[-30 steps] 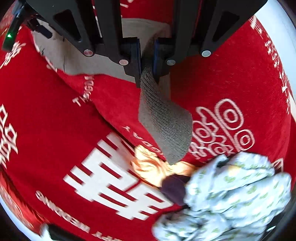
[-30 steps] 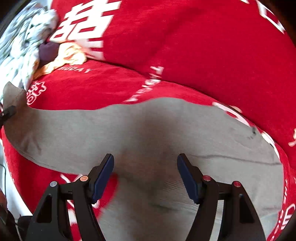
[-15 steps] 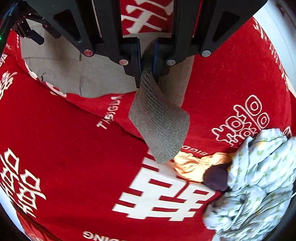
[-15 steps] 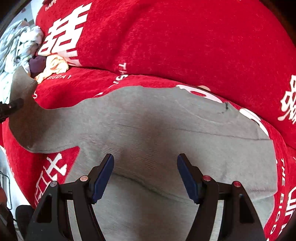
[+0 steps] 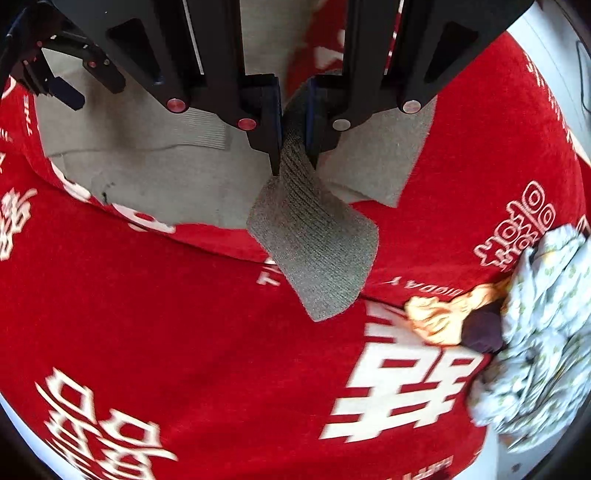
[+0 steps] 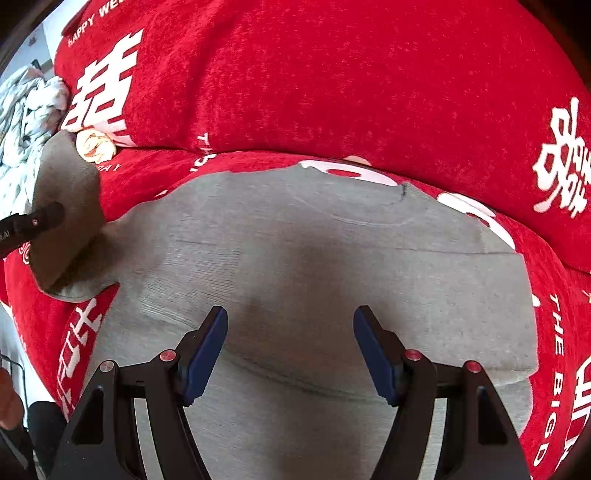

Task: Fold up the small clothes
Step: 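Carry the held sleeve with the left tool across the sweater body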

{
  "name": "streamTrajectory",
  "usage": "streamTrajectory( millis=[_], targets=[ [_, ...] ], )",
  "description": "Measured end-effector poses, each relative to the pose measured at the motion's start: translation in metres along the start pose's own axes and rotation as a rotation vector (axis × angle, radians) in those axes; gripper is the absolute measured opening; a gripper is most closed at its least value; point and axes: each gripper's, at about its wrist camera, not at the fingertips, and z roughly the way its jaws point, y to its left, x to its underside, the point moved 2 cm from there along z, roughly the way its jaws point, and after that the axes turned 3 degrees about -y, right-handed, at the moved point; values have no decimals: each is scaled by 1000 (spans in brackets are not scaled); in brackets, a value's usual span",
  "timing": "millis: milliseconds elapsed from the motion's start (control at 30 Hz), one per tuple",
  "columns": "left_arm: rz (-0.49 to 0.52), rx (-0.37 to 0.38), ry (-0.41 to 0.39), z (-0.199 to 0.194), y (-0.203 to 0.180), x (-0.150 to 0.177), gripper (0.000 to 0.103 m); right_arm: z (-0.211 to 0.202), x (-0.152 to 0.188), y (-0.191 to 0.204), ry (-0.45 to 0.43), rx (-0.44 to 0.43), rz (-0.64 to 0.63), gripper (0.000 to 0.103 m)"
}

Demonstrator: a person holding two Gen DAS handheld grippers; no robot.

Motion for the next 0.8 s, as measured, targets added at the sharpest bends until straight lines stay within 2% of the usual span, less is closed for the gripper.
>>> streamTrajectory(
  millis=[467,800],
  targets=[
    [140,44,6,-4,-110,10,11,-11,17,-72,-24,29,66,74],
    [214,79,13,-11,-171,19,11,-23,29,-123,-48,52,129,74]
  ],
)
